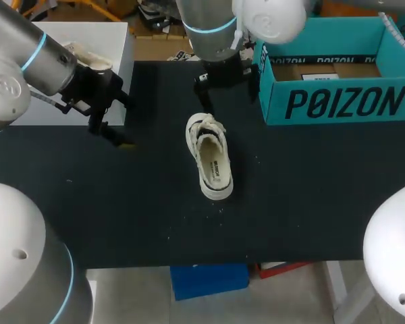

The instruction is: Take the shoe out of the shoebox, open the shoe tongue, remove and reinsert the insole, then place the shoe into the shoebox

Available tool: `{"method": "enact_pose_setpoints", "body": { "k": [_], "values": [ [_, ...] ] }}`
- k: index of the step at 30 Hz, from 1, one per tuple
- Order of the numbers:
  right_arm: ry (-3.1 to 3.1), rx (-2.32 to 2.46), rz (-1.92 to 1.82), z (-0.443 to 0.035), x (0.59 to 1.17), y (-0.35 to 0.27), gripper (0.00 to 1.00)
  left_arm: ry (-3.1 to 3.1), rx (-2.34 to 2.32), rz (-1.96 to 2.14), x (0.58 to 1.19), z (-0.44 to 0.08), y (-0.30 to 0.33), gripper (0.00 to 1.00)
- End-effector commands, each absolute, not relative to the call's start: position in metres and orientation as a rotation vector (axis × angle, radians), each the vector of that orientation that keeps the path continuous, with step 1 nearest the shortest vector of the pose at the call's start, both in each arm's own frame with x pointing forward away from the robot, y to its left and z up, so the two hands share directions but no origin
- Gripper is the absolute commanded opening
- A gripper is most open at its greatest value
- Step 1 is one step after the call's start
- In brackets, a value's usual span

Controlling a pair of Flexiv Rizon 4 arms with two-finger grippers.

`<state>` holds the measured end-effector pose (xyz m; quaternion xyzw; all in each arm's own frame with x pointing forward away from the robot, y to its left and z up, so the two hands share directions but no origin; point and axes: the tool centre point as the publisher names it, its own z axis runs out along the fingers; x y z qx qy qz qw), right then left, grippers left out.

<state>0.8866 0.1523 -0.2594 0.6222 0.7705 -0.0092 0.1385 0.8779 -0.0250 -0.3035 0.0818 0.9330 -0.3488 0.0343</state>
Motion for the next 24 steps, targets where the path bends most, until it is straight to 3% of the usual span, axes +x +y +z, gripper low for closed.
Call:
{"method": "enact_pose_setpoints", "body": {
  "k": [1,3,4,7,24],
  "values": [
    [2.249,1.797,0.061,-0.287,0.884,0.139,1.0,2.87,0.25,-1.067,0.877,-0.303,-0.025,1.0],
    [2.252,1.804,0.064,-0.298,0.883,0.136,1.0,2.87,0.25,-1.067,0.877,-0.303,-0.025,1.0],
    [2.258,1.803,0.064,-0.303,0.883,0.136,0.92,2.87,0.25,-1.067,0.877,-0.303,-0.025,1.0],
    [2.28,1.808,0.062,-0.314,0.884,0.137,1.0,2.87,0.25,-1.067,0.877,-0.303,-0.025,1.0],
    [2.359,1.797,0.07,-0.336,0.898,0.153,1.0,2.87,0.25,-1.067,0.877,-0.303,-0.025,1.0]
  ]
}}
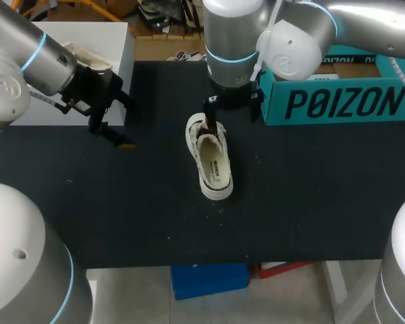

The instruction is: Take the shoe out of the shoebox, open the shoe tongue, remove and reinsert the insole, then place the shoe into the shoebox

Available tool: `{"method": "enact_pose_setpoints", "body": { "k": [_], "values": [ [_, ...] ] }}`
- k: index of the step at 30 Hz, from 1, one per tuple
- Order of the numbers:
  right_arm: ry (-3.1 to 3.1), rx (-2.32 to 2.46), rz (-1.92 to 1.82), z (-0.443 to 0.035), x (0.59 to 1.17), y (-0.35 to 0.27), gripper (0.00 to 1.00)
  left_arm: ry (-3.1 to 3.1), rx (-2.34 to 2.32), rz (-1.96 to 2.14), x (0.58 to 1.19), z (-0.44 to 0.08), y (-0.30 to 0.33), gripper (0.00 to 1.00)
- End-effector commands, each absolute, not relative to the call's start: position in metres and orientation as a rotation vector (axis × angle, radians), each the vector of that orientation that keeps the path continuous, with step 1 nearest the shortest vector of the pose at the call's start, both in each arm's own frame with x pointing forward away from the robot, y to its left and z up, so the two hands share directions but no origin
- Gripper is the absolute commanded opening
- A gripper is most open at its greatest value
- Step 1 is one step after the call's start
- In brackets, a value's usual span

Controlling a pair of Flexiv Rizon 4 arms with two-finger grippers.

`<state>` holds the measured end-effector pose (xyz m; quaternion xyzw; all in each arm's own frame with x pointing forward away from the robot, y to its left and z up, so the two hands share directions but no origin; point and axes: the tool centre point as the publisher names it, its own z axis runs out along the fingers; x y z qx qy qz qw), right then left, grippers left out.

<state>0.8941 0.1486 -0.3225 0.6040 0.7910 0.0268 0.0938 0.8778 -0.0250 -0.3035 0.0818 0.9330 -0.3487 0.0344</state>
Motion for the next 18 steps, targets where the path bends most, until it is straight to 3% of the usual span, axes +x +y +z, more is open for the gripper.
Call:
{"method": "enact_pose_setpoints", "body": {
  "k": [1,8,11,16,17,18],
  "values": [
    [2.364,1.798,0.069,-0.341,0.899,0.153,1.0,2.87,0.25,-1.067,0.877,-0.303,-0.025,1.0],
    [2.383,1.812,0.065,-0.37,0.9,0.151,1.0,2.87,0.25,-1.067,0.877,-0.303,-0.025,1.0],
    [2.393,1.813,0.061,-0.38,0.903,0.15,0.95,2.87,0.25,-1.067,0.877,-0.303,-0.025,1.0],
    [2.406,1.822,0.053,-0.395,0.905,0.147,0.78,2.87,0.25,-1.067,0.877,-0.303,-0.025,1.0],
    [2.407,1.826,0.053,-0.397,0.905,0.147,0.71,2.87,0.25,-1.067,0.877,-0.303,-0.025,1.0],
    [2.409,1.829,0.052,-0.399,0.905,0.147,0.56,2.87,0.25,-1.067,0.877,-0.303,-0.025,1.0]
  ]
}}
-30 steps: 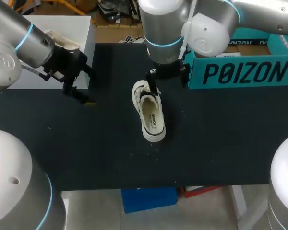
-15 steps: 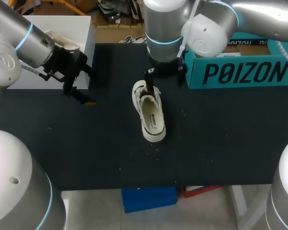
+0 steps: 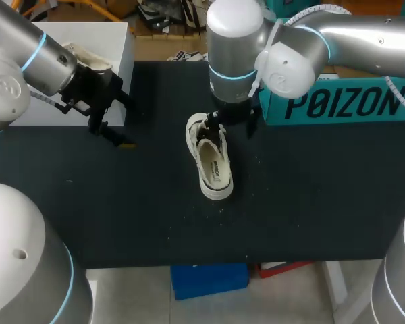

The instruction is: Take the shoe out of the shoebox, open the shoe tongue, remove and reinsert the insole, then place the shoe into the shoebox

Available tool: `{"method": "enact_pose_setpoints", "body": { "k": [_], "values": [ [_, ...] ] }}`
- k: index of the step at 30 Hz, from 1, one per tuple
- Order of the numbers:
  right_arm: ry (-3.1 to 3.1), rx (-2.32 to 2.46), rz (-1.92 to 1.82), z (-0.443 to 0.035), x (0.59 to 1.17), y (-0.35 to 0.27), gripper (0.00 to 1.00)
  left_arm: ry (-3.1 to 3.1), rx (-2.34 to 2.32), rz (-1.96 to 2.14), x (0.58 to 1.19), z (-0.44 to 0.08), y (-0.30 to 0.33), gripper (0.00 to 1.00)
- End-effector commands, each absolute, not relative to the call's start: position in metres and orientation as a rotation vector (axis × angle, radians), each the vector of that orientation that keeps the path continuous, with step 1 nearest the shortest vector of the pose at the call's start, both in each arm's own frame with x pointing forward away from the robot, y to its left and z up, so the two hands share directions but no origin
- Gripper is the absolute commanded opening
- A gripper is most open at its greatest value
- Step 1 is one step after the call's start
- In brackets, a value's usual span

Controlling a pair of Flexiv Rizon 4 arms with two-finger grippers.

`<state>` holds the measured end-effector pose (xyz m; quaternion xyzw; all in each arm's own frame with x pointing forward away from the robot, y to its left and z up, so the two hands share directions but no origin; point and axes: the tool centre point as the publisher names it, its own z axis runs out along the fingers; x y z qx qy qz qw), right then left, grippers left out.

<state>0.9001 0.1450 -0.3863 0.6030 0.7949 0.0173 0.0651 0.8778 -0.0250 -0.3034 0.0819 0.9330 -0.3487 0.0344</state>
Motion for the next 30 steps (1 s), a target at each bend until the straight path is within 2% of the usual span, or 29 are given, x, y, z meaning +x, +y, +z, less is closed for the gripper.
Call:
{"method": "enact_pose_setpoints", "body": {
  "k": [1,4,5,6,7,11,22,30],
  "values": [
    [2.415,1.83,0.051,-0.4,0.904,0.147,0.49,2.87,0.25,-1.067,0.877,-0.303,-0.025,1.0],
    [2.427,1.834,0.05,-0.406,0.903,0.148,0.4,2.87,0.25,-1.067,0.877,-0.303,-0.025,1.0],
    [2.434,1.836,0.039,-0.408,0.902,0.148,0.3,2.87,0.25,-1.067,0.877,-0.303,-0.025,1.0],
    [2.436,1.838,0.03,-0.408,0.902,0.149,0.07,2.87,0.25,-1.067,0.877,-0.303,-0.025,1.0],
    [2.436,1.844,0.029,-0.406,0.901,0.151,0.0,2.87,0.25,-1.067,0.877,-0.303,-0.025,1.0],
    [2.451,1.84,0.013,-0.389,0.897,0.152,0.0,2.87,0.25,-1.067,0.877,-0.303,-0.025,1.0],
    [2.519,1.768,-0.025,-0.304,0.902,0.144,0.0,2.87,0.25,-1.067,0.877,-0.303,-0.025,1.0],
    [2.718,1.502,0.006,-0.221,0.912,0.108,0.0,2.87,0.25,-1.067,0.877,-0.303,-0.025,1.0]
  ]
}}
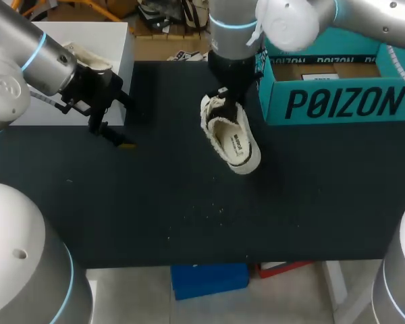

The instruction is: Take the shoe out of the shoebox, open the shoe tongue, remove and reinsert the insole, then place the shoe into the shoebox

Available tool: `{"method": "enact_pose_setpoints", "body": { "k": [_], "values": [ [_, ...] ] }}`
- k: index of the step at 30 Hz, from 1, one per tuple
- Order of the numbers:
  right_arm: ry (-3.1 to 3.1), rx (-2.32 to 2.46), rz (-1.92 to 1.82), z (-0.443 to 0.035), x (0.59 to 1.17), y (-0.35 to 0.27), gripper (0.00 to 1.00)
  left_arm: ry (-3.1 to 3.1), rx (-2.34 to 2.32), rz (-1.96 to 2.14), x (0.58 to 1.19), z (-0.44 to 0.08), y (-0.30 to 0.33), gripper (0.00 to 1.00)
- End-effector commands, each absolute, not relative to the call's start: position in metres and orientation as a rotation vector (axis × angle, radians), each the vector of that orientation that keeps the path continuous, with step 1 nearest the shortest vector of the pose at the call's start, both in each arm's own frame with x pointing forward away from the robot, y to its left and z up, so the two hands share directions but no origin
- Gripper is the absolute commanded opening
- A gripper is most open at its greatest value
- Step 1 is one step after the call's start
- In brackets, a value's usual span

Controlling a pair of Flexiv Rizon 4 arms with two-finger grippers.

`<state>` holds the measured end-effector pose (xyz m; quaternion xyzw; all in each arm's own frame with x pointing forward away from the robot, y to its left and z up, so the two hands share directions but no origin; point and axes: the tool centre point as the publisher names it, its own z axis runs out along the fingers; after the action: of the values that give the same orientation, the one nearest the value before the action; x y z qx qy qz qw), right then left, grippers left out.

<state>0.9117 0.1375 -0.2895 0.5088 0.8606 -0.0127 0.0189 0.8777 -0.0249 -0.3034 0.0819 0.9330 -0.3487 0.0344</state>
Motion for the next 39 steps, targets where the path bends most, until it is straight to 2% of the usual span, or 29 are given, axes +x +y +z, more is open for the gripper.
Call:
{"method": "enact_pose_setpoints", "body": {
  "k": [1,8,27,31,39],
  "values": [
    [2.733,1.482,0.011,-0.212,0.914,0.103,0.0,2.87,0.25,-1.067,0.877,-0.303,-0.025,1.0],
    [2.74,1.311,-0.088,-0.148,0.939,0.067,0.0,2.87,0.25,-1.067,0.877,-0.303,-0.025,1.0],
    [2.74,1.311,-0.088,-0.148,0.939,0.067,0.0,2.87,0.25,-1.067,0.877,-0.303,-0.025,1.0],
    [2.77,1.113,-0.004,-0.155,0.947,0.075,0.0,2.87,0.25,-1.067,0.877,-0.303,-0.025,1.0],
    [2.877,0.642,-0.044,-0.143,0.968,0.04,0.0,2.87,0.25,-1.067,0.877,-0.303,-0.025,1.0]
  ]
}}
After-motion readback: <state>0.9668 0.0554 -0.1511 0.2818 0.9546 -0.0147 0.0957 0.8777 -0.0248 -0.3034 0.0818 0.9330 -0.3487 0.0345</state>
